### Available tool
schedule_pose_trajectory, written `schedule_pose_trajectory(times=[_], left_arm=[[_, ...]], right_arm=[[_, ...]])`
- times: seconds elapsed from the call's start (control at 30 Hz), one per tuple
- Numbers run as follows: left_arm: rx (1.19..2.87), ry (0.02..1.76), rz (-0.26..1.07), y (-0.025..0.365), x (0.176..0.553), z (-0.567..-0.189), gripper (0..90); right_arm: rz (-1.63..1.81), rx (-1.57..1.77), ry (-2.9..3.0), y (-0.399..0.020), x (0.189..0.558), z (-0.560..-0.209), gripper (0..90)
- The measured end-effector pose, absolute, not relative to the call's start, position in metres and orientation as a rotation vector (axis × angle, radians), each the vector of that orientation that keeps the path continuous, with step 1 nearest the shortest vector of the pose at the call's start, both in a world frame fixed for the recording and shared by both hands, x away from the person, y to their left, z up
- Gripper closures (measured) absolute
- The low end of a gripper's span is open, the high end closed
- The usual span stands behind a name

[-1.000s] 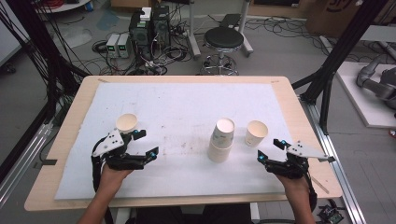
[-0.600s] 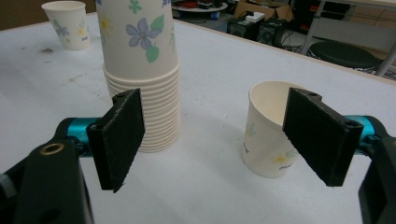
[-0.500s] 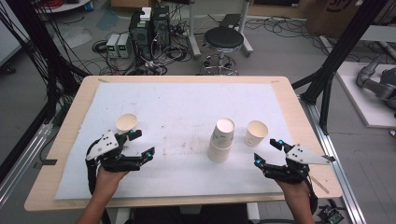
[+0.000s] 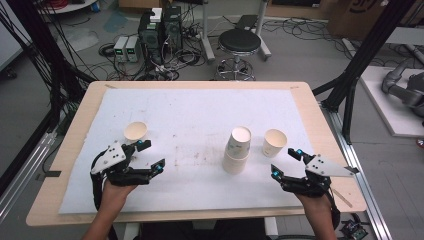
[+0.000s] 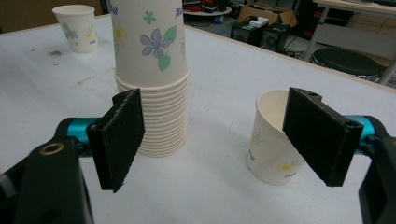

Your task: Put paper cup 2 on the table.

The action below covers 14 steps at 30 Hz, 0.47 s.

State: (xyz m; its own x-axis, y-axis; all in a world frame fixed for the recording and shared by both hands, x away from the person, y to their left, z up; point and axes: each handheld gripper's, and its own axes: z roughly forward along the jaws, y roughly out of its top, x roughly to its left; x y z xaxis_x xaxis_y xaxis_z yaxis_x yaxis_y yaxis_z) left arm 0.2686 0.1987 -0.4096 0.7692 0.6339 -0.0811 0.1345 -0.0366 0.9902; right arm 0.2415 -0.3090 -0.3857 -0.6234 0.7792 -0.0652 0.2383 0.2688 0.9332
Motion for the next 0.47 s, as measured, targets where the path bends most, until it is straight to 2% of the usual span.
schedule_pose_trajectory(times=[0.47], left_arm=[[1.594, 0.646, 0.456, 0.2005, 0.2690, -0.4129, 17.4]], right_arm=[[1.357, 0.919, 1.995, -0.3096, 0.2425, -0.3867, 21.0]])
